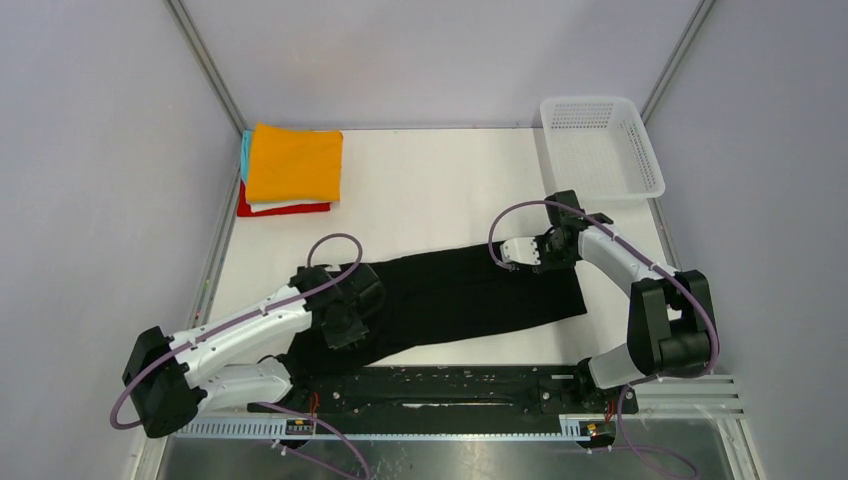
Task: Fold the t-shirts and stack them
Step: Fold the other side of the tshirt into a rectangle
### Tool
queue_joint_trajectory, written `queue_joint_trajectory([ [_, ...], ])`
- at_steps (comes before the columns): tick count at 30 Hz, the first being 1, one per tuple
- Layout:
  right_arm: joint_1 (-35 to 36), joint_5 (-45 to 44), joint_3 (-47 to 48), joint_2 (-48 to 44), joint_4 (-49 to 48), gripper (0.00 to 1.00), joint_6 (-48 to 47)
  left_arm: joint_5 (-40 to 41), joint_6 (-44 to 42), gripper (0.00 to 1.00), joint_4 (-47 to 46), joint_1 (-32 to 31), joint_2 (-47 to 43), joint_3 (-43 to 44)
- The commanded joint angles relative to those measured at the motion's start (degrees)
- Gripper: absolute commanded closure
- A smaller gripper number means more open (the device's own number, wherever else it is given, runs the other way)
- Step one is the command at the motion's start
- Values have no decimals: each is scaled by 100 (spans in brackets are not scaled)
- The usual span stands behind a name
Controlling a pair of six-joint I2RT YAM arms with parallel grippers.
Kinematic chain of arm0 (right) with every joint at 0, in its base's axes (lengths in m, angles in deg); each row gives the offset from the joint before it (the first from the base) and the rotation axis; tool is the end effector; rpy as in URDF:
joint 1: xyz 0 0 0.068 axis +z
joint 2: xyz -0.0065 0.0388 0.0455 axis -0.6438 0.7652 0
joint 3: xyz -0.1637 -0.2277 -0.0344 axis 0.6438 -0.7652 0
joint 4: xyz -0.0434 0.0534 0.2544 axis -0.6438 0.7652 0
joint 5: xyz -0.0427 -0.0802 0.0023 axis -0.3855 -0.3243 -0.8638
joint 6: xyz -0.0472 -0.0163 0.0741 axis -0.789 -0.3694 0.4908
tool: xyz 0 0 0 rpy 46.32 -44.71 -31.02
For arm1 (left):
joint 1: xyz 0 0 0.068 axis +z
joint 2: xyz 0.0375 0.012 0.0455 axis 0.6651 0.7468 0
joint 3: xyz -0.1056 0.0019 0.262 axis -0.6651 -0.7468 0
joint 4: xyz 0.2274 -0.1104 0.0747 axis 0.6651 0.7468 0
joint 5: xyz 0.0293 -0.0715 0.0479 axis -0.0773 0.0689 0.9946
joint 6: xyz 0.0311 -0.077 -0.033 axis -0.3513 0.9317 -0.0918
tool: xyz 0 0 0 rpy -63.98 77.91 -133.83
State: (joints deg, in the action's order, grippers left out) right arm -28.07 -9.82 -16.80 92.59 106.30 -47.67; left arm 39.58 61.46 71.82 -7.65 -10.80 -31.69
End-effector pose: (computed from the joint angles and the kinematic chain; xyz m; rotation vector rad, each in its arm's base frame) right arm 0.2926 0.0667 0.1609 -2.1795 1.7030 -0.3165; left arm 0.1133 -0.1065 0.1872 -0.6616 2.8527 0.0709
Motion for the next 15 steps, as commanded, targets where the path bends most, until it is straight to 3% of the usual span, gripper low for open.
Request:
queue_joint_trajectory([
  [1, 23, -69, -104, -257, -261, 58, -118, -568, 213, 77, -458, -303, 18, 67],
  [2, 21, -27, -74, -298, -284, 52, -85, -536, 157, 70, -427, -346, 44, 167],
  [3, 21, 4, -31, -335, -288, 38, -50, -499, 115, 61, -415, -384, 24, 254],
  [4, 21, 37, 19, -397, -293, 25, 16, -482, 60, 45, -412, -438, -34, 342],
  [5, 20, 74, 75, -461, -294, 16, 85, -493, -76, 22, -422, -458, -117, 418],
  [6, 21, 112, 133, -527, -301, 7, 144, -520, -179, 5, -411, -463, -213, 482],
  [7, 18, 149, 208, -593, -283, 2, 211, -490, -230, 2, -387, -466, -336, 533],
  [12, 13, 715, 543, -1087, -302, 1, 459, 351, -357, 1, -417, -354, -865, 810],
  [15, 14, 1138, 785, -1310, -902, 1, 1313, 321, -740, 1, -1089, 244, -947, 506],
])
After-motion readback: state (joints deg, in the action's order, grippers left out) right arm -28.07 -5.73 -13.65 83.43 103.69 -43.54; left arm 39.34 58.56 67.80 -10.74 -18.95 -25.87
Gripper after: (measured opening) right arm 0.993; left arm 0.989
